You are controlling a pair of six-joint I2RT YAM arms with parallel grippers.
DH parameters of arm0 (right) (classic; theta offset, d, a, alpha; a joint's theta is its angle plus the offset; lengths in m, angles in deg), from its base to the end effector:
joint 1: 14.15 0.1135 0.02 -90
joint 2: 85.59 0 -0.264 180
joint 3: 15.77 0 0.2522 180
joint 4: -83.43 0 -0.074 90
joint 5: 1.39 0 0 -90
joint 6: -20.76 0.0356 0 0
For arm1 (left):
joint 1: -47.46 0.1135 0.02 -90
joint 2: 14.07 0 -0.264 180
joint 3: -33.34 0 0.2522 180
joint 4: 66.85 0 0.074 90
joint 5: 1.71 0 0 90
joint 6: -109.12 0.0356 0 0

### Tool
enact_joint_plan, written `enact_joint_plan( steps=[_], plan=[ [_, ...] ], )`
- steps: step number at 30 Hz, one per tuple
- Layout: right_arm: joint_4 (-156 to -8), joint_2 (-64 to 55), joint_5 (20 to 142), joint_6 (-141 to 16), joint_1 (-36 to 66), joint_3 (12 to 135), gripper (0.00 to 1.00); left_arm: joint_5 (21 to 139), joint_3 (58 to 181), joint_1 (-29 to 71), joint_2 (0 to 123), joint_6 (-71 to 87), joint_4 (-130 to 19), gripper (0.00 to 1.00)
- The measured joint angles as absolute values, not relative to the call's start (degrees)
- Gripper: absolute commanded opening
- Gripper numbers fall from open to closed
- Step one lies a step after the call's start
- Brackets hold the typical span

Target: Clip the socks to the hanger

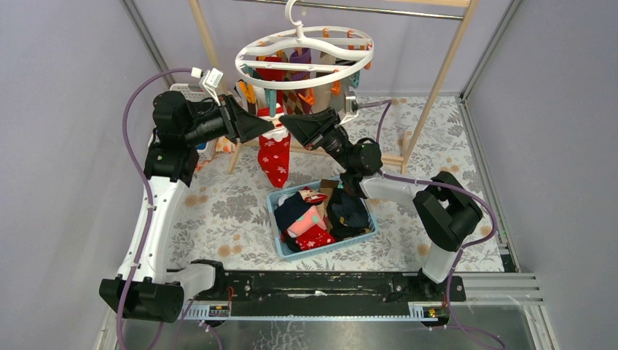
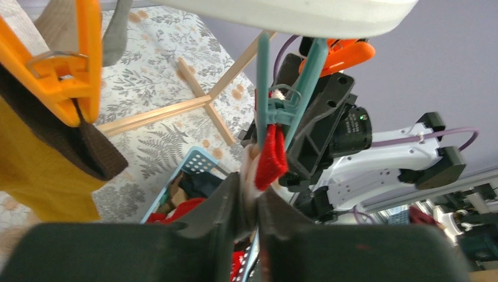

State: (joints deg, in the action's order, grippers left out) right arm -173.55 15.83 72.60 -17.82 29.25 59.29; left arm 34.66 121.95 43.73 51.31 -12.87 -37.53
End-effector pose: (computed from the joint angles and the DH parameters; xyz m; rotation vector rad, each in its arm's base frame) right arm 0.2598 0.2592 0.3439 -0.2495 0.7940 1.6673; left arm 0.2340 -0.0440 0.4429 0.3204 1.7615 -1.2336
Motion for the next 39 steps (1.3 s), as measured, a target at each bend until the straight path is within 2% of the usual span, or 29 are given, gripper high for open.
enact_joint_plan(
  steps=[4, 11, 23, 28, 30, 35, 39],
  plan=[
    [-173.6, 15.4, 72.6, -18.2, 28.9, 57.8, 0.54, 34.8, 122.2, 43.8, 51.3, -11.8, -36.8, 0.09],
    [-173.6, 11.7, 72.6, -18.5, 25.2, 51.9, 0.7, 34.9, 122.5, 43.8, 51.3, -11.2, -35.8, 0.09],
    [-173.7, 11.3, 67.3, -13.0, 21.3, 59.9, 0.75, 35.2, 124.9, 44.3, 51.9, -10.3, -34.7, 0.09],
    [-174.0, 13.3, 66.3, -11.4, 21.3, 62.6, 0.71, 35.3, 125.2, 44.4, 52.1, -10.2, -34.1, 0.09],
    [-174.0, 14.4, 66.0, -10.8, 21.3, 63.5, 0.64, 35.3, 125.2, 44.5, 52.1, -10.2, -33.9, 0.09],
    [-173.9, 15.5, 65.3, -9.8, 21.3, 64.1, 0.38, 35.3, 125.2, 44.7, 52.1, -10.1, -33.8, 0.08],
    [-174.0, 15.2, 65.6, -10.5, 21.3, 63.1, 0.31, 35.3, 125.2, 45.0, 52.1, -9.9, -33.7, 0.08]
  ],
)
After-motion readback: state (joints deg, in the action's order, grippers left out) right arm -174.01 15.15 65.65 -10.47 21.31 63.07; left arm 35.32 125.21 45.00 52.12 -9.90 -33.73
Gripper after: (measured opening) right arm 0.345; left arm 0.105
